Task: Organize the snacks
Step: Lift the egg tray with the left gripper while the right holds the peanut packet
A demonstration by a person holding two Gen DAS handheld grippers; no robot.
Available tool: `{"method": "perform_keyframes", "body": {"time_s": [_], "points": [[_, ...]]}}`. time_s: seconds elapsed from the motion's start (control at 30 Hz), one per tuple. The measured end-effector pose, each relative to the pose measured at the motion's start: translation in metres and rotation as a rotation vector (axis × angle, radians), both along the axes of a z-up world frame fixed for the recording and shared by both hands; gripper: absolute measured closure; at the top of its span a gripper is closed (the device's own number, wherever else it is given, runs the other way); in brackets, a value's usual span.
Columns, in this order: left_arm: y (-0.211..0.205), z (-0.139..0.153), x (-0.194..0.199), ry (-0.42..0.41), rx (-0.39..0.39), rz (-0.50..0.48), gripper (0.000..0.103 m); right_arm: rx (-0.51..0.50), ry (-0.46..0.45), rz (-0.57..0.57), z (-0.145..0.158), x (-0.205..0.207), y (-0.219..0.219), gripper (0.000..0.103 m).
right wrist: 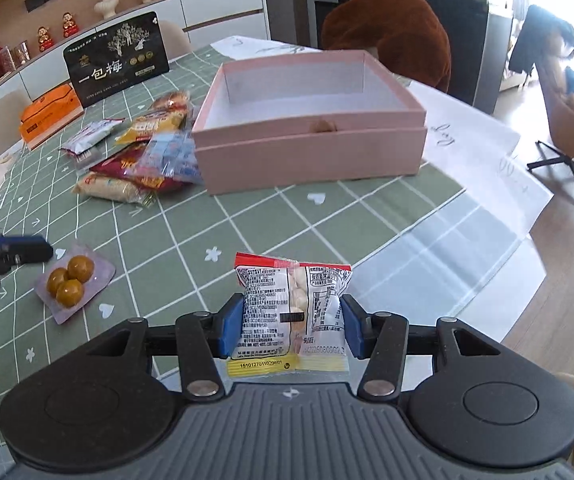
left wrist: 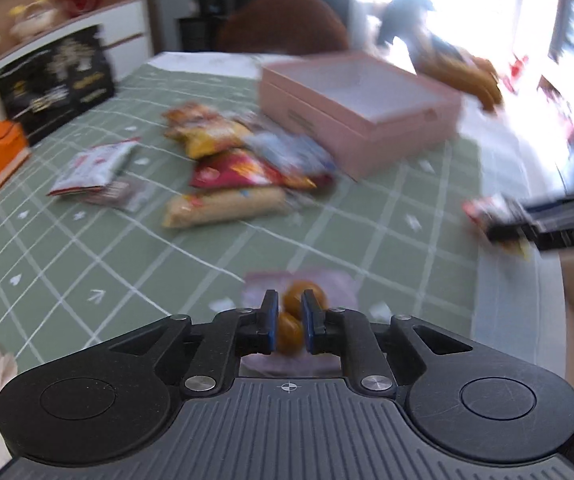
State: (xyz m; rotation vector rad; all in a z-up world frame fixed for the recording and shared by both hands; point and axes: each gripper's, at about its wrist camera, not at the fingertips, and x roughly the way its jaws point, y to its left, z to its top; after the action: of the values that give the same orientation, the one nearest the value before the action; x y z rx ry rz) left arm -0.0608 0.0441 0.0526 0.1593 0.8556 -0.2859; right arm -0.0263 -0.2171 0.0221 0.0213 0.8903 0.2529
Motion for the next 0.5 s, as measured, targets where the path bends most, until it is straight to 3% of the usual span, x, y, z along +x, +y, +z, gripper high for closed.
{"method": "perform_keyframes", "body": {"time_s": [0.1,0.27,0.33,0.43,0.5], "points": [[-0.018,-0.008,-0.007,-0.004,0.059,-0.082,0.084,-0.009,0.011,0.005,-0.004,0.002,0.004,0.052],[-0.039,-0.019,-0.015,-0.026,0.163,-0.159,0.066,-0.033,0.045,0.0,-0.015,0.005,0.006,0.051],[-0.039,-0.019,-0.013,-0.008,0.133,-0.171,0.051,-0.051,0.035,0.005,-0.015,0.003,0.008,0.051],[-0.027,-0.013,-0.008,0.023,0.031,-0.131,0.05,-0.068,0.028,0.011,-0.015,0.001,0.011,0.051],[-0.019,-0.008,-0.006,0.006,0.015,-0.084,0.054,-0.075,0.023,0.013,-0.016,0.001,0.012,0.05]]}}
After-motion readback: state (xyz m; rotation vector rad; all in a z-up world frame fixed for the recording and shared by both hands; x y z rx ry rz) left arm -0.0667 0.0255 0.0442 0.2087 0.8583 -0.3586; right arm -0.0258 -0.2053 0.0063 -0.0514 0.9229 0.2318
